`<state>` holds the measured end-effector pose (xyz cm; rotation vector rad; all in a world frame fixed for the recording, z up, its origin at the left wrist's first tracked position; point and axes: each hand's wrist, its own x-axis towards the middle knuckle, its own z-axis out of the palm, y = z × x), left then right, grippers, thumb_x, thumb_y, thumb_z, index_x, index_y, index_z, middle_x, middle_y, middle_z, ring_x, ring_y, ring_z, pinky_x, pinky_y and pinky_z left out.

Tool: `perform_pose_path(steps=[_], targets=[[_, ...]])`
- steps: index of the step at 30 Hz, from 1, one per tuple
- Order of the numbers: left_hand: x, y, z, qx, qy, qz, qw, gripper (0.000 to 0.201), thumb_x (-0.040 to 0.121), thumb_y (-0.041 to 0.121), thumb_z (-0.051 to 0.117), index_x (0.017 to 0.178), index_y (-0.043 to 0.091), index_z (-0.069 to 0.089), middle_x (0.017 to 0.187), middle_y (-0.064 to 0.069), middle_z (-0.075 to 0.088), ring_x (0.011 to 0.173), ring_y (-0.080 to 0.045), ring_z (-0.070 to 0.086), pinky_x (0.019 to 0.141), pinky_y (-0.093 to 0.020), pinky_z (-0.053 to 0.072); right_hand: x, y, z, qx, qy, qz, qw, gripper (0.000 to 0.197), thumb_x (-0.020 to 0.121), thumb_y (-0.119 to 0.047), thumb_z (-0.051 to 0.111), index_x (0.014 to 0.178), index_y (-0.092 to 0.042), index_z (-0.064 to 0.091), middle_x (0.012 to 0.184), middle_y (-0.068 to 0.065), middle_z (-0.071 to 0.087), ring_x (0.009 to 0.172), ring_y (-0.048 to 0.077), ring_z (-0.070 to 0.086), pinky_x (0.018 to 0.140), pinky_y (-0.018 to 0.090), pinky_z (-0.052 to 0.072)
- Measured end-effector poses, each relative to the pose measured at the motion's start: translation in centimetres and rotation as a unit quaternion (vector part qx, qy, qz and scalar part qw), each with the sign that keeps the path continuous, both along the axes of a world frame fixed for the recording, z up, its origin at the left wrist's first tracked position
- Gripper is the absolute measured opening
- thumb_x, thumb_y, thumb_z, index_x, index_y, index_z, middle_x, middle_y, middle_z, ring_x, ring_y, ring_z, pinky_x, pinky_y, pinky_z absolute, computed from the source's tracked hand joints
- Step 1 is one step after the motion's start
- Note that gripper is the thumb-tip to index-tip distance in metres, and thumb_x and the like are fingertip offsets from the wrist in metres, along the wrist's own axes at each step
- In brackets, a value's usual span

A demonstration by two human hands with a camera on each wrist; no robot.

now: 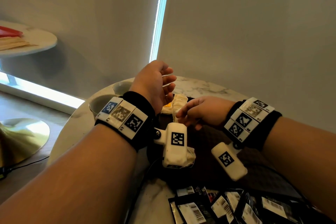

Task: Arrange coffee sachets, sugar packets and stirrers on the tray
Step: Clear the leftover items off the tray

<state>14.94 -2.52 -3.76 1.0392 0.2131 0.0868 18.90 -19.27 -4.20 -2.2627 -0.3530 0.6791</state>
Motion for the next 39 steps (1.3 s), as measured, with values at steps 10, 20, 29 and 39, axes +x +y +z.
perform_pose_path(steps=[10, 20, 29, 39], targets=[[0.1, 0.0, 0.0, 0.002, -0.001, 0.007, 1.0, 0.023, 0.094, 0.031, 0.05, 0.102, 0.017, 0.066, 0.084, 0.0, 0.062, 0.069, -0.015, 0.056, 0.049, -0.024, 0.045, -0.4, -0.3, 0.4, -0.02, -0.065, -0.012, 0.998, 0.016, 0.093, -0.006, 0.062, 0.102, -0.014, 0.073, 0.103, 0.01, 0.073, 0.083, 0.018, 0.062, 0.073, 0.03, 0.052], [-0.1, 0.1, 0.0, -0.003, -0.002, 0.003, 1.0, 0.024, 0.095, 0.033, 0.049, 0.101, 0.017, 0.065, 0.084, 0.0, 0.063, 0.071, -0.015, 0.057, 0.049, -0.023, 0.046, -3.8, -0.1, 0.9, -0.253, -0.023, 0.183, 0.95, 0.034, 0.083, -0.027, 0.079, 0.116, -0.028, 0.07, 0.114, 0.0, 0.073, 0.106, 0.022, 0.069, 0.094, 0.039, 0.057], [-0.2, 0.0, 0.0, -0.002, 0.005, -0.001, 1.0, 0.024, 0.095, 0.033, 0.049, 0.102, 0.017, 0.066, 0.085, -0.001, 0.063, 0.074, -0.017, 0.057, 0.053, -0.025, 0.046, -2.8, -0.3, 1.4, -0.213, 0.014, 0.151, 0.965, 0.009, 0.09, -0.007, 0.067, 0.097, -0.012, 0.065, 0.105, 0.015, 0.072, 0.087, 0.019, 0.068, 0.083, 0.037, 0.056], [-0.2, 0.1, 0.0, 0.001, 0.007, 0.0, 1.0, 0.023, 0.093, 0.032, 0.049, 0.1, 0.017, 0.065, 0.083, 0.0, 0.062, 0.072, -0.016, 0.056, 0.049, -0.023, 0.046, -3.1, 0.6, 0.6, -0.301, -0.014, 0.195, 0.933, 0.031, 0.087, -0.024, 0.075, 0.117, -0.02, 0.068, 0.112, 0.004, 0.072, 0.096, 0.017, 0.07, 0.085, 0.035, 0.059]])
